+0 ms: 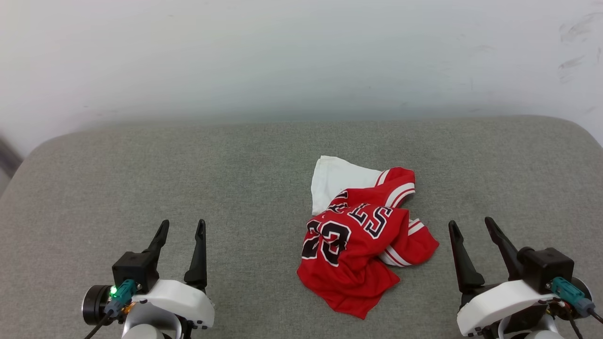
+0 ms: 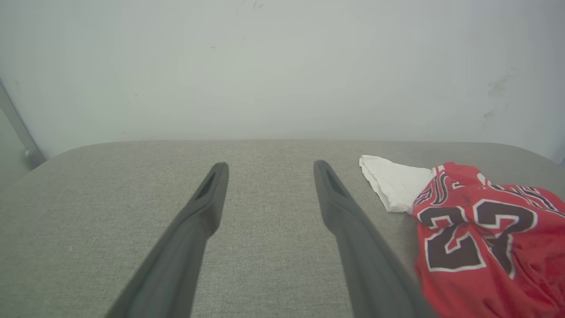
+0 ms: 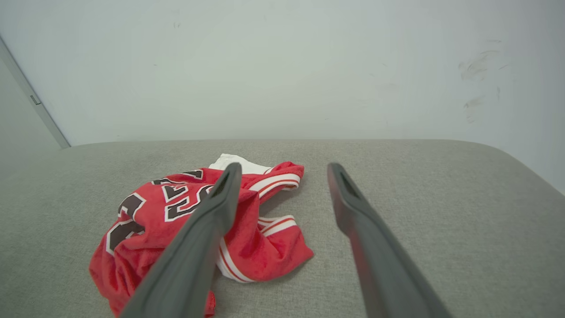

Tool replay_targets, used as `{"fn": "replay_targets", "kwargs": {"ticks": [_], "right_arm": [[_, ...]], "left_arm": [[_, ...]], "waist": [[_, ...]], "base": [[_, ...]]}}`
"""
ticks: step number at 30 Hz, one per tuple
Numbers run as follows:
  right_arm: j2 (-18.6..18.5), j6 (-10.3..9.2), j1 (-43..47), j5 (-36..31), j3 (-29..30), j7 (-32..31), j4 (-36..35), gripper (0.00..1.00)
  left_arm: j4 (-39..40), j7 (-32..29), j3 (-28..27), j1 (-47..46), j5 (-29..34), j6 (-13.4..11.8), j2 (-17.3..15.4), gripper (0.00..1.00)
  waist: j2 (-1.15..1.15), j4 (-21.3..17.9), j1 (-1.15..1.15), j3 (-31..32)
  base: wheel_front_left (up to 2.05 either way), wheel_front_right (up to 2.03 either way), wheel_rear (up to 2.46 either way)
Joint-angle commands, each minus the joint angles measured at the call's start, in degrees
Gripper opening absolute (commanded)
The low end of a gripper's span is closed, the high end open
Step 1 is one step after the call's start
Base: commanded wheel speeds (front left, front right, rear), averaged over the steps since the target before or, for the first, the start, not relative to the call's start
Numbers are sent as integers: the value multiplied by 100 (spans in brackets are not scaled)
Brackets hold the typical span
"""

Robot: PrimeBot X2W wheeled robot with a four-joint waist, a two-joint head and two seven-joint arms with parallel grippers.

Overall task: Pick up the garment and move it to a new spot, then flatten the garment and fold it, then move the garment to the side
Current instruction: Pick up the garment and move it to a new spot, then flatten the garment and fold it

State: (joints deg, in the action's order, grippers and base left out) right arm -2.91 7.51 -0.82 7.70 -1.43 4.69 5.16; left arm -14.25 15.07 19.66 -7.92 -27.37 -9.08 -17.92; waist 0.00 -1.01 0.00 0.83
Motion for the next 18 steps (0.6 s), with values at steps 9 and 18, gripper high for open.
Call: {"fn": "replay_targets", "kwargs": {"ticks": [9, 18], "right_arm": [[5, -3, -15, 33, 6, -9, -41, 100], [3, -4, -264, 10, -111, -29, -93, 100]], "left_arm": [[-88, -101, 183, -225, 135, 215, 7, 100], [-471, -998, 777, -1351, 104, 945, 194, 100]], "waist": [[0, 29, 0, -64], [0, -97, 0, -406]], "base": [[0, 0, 0], [0, 0, 0]]}}
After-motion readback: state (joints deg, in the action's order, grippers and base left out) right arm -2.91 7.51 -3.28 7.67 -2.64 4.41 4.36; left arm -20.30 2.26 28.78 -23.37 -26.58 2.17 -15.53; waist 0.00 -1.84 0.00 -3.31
